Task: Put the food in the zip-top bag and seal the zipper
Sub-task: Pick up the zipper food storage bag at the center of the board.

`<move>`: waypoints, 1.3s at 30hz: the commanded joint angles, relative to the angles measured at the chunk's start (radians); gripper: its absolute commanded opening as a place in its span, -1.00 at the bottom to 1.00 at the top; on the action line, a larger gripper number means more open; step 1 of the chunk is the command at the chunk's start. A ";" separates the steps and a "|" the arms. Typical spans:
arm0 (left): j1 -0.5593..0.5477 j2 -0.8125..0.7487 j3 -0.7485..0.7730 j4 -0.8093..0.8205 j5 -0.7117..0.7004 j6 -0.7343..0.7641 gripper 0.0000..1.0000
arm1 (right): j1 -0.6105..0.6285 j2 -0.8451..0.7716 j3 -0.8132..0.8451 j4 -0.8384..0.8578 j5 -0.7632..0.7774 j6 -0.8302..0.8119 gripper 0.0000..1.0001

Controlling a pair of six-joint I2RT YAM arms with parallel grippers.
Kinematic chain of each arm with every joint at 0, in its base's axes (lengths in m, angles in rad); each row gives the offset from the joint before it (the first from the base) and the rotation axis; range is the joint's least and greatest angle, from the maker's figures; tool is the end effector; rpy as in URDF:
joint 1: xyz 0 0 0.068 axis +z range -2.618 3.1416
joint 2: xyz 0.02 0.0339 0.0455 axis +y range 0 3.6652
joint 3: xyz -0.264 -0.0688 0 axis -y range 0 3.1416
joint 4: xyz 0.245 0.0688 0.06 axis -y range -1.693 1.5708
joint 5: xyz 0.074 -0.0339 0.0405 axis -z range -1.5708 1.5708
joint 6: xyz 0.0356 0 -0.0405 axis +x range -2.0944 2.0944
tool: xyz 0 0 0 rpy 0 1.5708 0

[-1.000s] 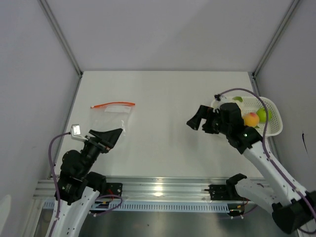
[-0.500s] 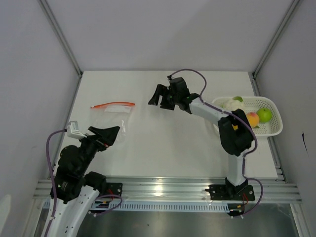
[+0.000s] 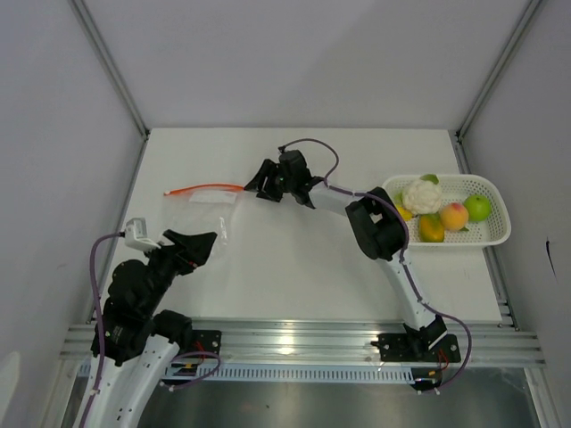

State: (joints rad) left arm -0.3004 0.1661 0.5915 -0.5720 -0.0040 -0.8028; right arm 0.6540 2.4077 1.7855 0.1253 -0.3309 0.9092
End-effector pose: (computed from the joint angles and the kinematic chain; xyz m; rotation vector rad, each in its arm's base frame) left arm 0.0635 -0.0195 0.2969 -0.4470 1.7295 -0.8050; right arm 0.4253 0.3406 0.1450 0.0659 2.3080 1.2358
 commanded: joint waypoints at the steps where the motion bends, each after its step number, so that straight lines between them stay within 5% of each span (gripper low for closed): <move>1: 0.007 0.015 0.036 0.020 0.038 0.034 0.67 | 0.012 0.054 0.124 0.071 -0.008 0.028 0.22; 22: 0.006 0.000 0.039 0.037 0.079 0.067 0.59 | 0.041 0.272 0.336 0.117 -0.059 0.115 -0.11; 26: 0.006 0.001 0.027 0.040 0.084 0.059 0.59 | 0.042 0.283 0.328 0.154 -0.077 0.138 -0.45; 28: 0.007 0.003 0.027 0.037 0.084 0.059 0.58 | 0.042 0.274 0.315 0.171 -0.076 0.138 -0.79; 30: 0.007 0.015 0.027 0.035 0.081 0.059 0.59 | 0.042 0.257 0.261 0.230 -0.079 0.149 -1.00; 39: 0.007 0.173 0.085 -0.042 0.096 0.059 0.56 | 0.042 -0.085 -0.198 0.419 -0.025 0.035 -1.00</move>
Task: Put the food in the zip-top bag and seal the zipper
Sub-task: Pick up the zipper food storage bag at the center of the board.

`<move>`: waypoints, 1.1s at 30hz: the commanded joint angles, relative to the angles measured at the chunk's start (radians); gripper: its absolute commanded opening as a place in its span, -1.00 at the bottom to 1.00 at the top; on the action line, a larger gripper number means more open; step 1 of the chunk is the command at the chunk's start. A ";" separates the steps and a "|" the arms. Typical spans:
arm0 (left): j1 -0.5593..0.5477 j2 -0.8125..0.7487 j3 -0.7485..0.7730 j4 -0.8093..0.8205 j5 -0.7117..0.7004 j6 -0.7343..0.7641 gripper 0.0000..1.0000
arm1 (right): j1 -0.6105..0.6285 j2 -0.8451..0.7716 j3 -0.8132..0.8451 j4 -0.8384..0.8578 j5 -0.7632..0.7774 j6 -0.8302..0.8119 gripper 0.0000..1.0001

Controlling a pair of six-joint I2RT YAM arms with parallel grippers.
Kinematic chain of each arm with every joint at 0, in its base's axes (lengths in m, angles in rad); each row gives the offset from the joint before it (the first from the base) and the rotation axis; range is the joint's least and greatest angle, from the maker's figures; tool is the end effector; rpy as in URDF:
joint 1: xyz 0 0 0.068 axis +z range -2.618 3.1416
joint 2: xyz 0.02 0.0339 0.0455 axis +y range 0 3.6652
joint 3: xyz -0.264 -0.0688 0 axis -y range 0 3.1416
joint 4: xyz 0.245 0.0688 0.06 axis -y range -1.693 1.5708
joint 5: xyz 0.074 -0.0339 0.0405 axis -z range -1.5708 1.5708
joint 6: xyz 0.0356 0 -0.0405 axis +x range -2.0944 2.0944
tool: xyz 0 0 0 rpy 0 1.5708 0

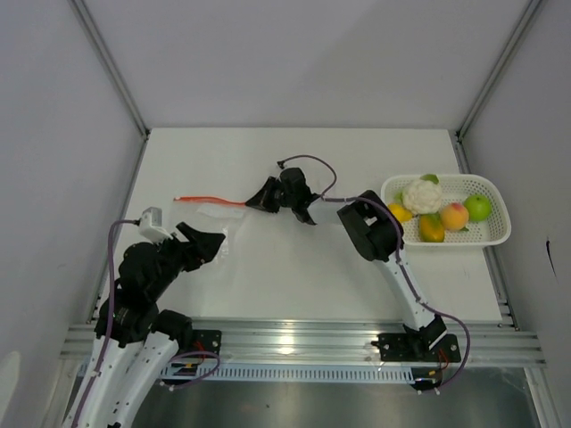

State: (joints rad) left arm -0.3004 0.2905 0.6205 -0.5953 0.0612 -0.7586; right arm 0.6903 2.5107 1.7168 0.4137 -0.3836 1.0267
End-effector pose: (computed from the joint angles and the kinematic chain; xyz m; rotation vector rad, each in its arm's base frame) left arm 0.0806 -0.0273 0.2966 -0.3904 1.8708 -0.7883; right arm 0.4134 0.3586 0.0969 0.0840 2.2417 1.4224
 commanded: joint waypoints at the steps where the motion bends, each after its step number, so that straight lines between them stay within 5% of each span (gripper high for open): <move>1: 0.007 0.062 0.061 -0.021 0.038 0.012 0.56 | 0.005 -0.231 -0.179 0.143 0.034 -0.103 -1.00; 7: 0.007 0.159 0.111 -0.035 0.147 0.001 0.64 | 0.005 -0.596 -0.515 0.122 0.121 -0.343 -1.00; 15: 0.003 0.229 0.148 -0.024 0.235 -0.073 0.54 | 0.054 -1.025 -0.671 -0.104 0.281 -0.628 -1.00; 24: -0.002 0.276 0.191 -0.008 0.313 -0.189 0.55 | 0.126 -1.253 -0.738 -0.234 0.302 -0.875 -1.00; 33: -0.002 0.280 0.206 -0.052 0.238 -0.332 0.58 | 0.365 -1.386 -0.825 -0.280 0.491 -0.991 -1.00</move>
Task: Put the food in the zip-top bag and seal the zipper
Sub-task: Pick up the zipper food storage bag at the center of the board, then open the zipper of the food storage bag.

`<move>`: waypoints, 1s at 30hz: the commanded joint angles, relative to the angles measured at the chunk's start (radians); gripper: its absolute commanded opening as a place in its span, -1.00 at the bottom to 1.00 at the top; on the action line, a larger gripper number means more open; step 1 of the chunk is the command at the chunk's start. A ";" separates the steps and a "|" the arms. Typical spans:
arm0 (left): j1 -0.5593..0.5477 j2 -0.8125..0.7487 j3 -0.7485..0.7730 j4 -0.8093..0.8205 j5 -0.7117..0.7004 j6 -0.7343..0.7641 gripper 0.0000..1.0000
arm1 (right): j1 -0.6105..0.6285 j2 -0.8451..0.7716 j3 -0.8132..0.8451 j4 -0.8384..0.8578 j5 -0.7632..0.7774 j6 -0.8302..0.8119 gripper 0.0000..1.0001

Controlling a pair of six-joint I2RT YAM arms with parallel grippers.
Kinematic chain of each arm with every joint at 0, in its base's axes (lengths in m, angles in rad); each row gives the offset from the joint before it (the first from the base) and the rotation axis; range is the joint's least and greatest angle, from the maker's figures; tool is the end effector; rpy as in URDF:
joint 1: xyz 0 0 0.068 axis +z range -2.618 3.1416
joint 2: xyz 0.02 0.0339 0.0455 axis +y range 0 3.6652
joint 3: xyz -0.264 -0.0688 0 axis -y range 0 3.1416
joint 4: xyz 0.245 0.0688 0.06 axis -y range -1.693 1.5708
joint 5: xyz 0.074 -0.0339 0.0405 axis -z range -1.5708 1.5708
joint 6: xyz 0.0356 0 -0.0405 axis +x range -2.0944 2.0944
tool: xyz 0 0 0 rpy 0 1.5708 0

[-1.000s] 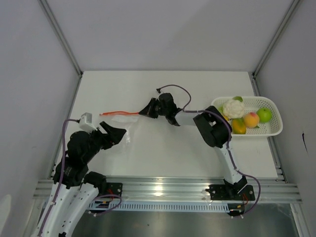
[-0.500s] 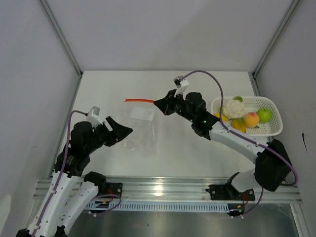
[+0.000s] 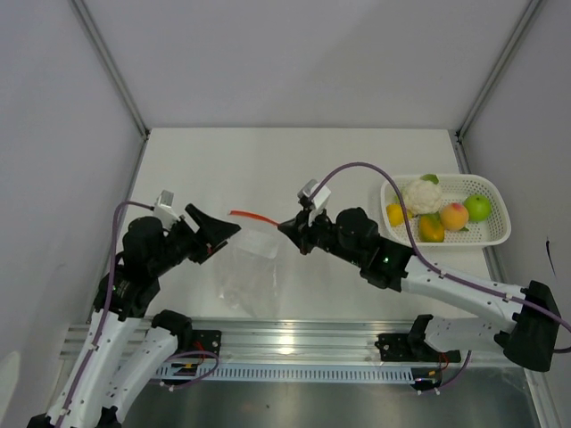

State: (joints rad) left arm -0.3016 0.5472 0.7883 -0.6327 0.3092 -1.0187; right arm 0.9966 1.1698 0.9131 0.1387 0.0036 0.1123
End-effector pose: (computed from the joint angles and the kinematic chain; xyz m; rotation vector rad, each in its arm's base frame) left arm 0.1093 -0.0454 0.3264 -0.5374 2.0644 -1.1316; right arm 0.1511 0.2333 0.3395 -0.7497 1.5902 0.8197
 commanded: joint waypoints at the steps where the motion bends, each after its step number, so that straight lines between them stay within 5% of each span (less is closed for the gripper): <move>1: -0.001 0.043 0.032 -0.013 -0.004 -0.093 0.58 | 0.079 -0.054 -0.031 -0.001 0.119 -0.085 -1.00; 10: -0.004 0.085 0.049 -0.103 -0.061 -0.107 0.57 | 0.281 -0.104 -0.028 -0.016 0.314 -0.177 -1.00; 17: -0.004 0.100 0.127 -0.324 -0.099 -0.129 0.67 | 0.427 -0.098 0.013 -0.042 0.502 -0.322 -1.00; 30: -0.004 0.137 0.101 -0.337 -0.065 -0.124 0.66 | 0.548 -0.041 0.055 -0.053 0.630 -0.422 -1.00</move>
State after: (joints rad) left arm -0.3027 0.6746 0.8864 -0.9600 0.2214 -1.1343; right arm 1.5269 1.1194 0.9226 0.0708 0.5705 -0.2699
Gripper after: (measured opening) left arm 0.832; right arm 0.009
